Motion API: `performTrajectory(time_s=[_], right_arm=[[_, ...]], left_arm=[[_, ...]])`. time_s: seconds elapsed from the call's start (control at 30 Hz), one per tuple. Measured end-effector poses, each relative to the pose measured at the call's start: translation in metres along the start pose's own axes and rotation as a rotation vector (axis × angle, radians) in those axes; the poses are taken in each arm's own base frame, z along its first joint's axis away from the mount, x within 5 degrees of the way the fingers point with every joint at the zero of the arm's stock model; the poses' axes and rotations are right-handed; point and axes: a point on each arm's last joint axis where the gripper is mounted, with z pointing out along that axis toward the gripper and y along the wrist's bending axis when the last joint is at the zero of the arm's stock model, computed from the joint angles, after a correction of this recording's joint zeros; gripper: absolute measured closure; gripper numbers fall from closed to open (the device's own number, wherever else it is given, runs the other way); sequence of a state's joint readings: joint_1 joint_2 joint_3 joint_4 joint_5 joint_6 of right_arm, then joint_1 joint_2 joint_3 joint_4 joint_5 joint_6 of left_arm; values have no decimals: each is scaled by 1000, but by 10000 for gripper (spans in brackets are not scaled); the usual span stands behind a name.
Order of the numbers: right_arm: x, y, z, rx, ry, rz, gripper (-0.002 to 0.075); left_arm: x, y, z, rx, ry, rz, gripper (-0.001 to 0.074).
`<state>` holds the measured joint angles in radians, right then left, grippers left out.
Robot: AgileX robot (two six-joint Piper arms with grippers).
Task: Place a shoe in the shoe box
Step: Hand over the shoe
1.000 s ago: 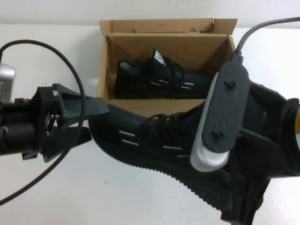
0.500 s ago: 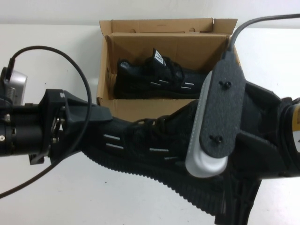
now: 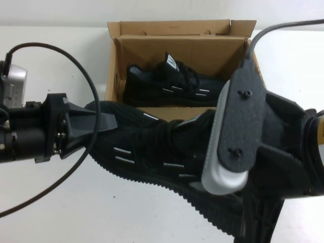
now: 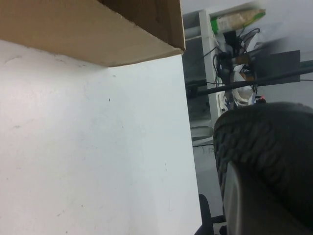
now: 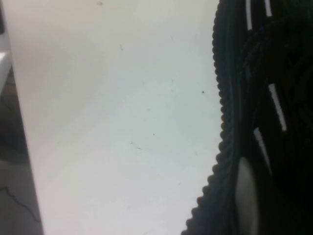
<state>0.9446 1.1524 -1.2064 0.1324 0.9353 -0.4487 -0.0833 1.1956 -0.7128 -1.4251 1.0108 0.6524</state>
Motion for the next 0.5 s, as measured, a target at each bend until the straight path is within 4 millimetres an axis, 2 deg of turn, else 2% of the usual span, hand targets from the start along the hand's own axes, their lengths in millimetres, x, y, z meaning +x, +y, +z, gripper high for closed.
performTrajectory(time_s=[0.13,0.2,0.3,0.4,0.5], right_arm=[[-1,1,0,-13,-6,85,529],[-1,2,0,-27,-6,167,399],[0,4,-1,-43,6,306,245],[1,5,-1,-49,23,468,177],[1,5,-3,-49,23,690,156]], left_arm=[[0,0,0,3,3,17,614],[0,1,1,2,6,43,614],[-1,2,1,-9,0,87,614],[-2,2,1,-11,-19,124,614],[-6,1,0,-12,-56,153,614]])
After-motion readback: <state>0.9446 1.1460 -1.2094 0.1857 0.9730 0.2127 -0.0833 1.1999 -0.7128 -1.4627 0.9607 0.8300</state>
